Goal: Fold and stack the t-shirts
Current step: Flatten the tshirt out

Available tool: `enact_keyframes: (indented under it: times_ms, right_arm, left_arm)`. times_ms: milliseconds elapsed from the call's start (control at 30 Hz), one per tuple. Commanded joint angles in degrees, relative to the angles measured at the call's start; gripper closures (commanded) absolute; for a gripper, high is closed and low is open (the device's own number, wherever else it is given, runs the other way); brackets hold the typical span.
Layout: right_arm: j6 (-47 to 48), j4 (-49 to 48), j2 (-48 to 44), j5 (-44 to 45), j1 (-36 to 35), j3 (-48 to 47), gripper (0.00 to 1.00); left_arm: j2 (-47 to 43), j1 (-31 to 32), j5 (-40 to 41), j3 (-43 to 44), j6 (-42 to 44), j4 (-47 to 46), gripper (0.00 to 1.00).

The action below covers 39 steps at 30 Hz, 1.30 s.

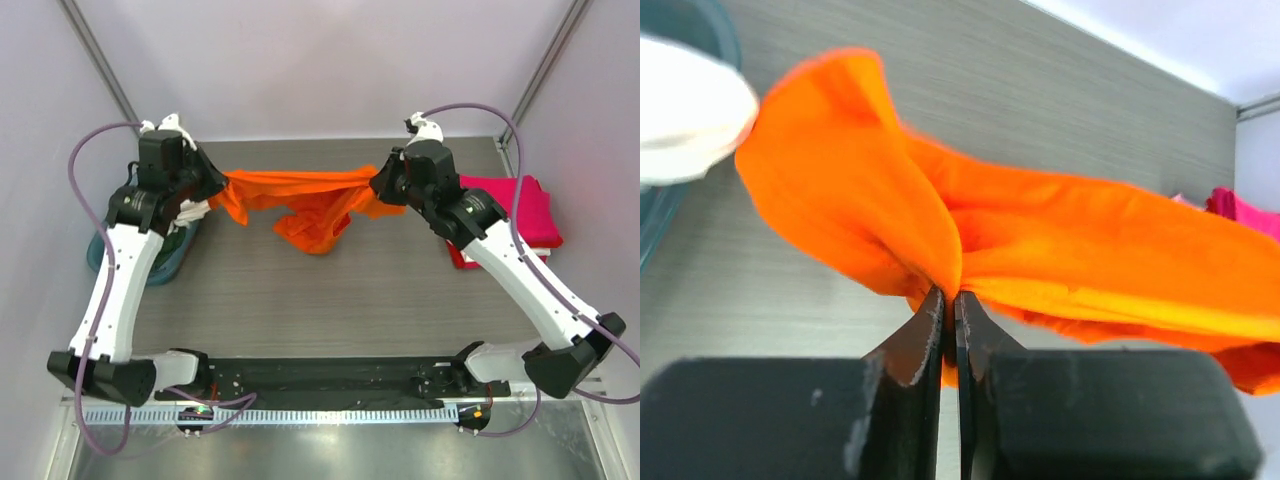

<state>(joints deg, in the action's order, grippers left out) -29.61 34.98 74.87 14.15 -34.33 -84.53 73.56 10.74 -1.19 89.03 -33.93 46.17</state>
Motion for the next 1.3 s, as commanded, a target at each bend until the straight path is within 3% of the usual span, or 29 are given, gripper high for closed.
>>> enact_keyframes:
  times_ms: [0, 167, 333, 367, 400, 467, 533, 667, 800, 933, 1033, 1267]
  right_arm:
    - [-0.2, 2.7, -3.5, -5.4, 0.1, 5.1, 0.99]
    - [-1.2, 2.4, -7.6, -15.5, 0.1, 12.5, 0.99]
    - [-2.7, 1.8, -12.4, -14.4, 0.1, 17.6, 0.89]
    - [-2.7, 1.5, -12.4, -15.6, 0.1, 19.0, 0.77]
    - [-2.7, 1.3, -12.3, -16.8, 0.1, 19.8, 0.46]
    - [-2.7, 0.7, -11.2, -19.0, 0.1, 21.7, 0.35]
    - [-2.7, 0.5, -10.5, -18.5, 0.1, 24.5, 0.34]
    - [-3.7, 0.6, -11.6, -12.2, 0.2, 29.7, 0.33]
    - [-5.3, 1.2, -12.6, -7.0, 0.1, 35.2, 0.33]
    - [-7.5, 1.2, -14.1, -1.6, 0.2, 40.3, 0.32]
    - [-8.0, 0.0, -14.1, -0.5, 0.4, 43.0, 0.31]
    - [-5.2, -8.0, -7.0, -1.8, 0.3, 41.8, 0.29]
  left_arm:
    - [-6.6, -0.5, 1.4, -6.0, 2.6, 4.5, 0.93]
    - [-12.5, -0.5, -3.9, -14.0, 0.8, 2.8, 0.93]
    - [-12.7, -0.5, -9.7, -19.0, -0.3, -0.2, 0.84]
    - [-12.0, -0.5, -10.4, -20.1, -0.6, -0.9, 0.82]
    - [-11.1, -0.5, -11.0, -22.1, -0.9, -0.8, 0.82]
    - [-8.0, -0.5, -12.5, -24.3, -1.3, -2.0, 0.83]
    - [-6.3, -0.5, -12.1, -27.2, -1.8, -2.8, 0.90]
    - [-6.3, -0.5, -10.1, -31.5, -4.5, -5.1, 0.90]
    - [-10.4, -0.5, -13.0, -38.7, -7.0, -8.6, 0.82]
    - [-15.5, -0.5, -12.3, -45.8, -8.9, -8.8, 0.60]
    - [-18.2, -0.5, -10.2, -50.4, -11.6, -8.7, 0.51]
    - [-17.3, -0.6, -6.0, -55.7, -21.3, -15.7, 0.54]
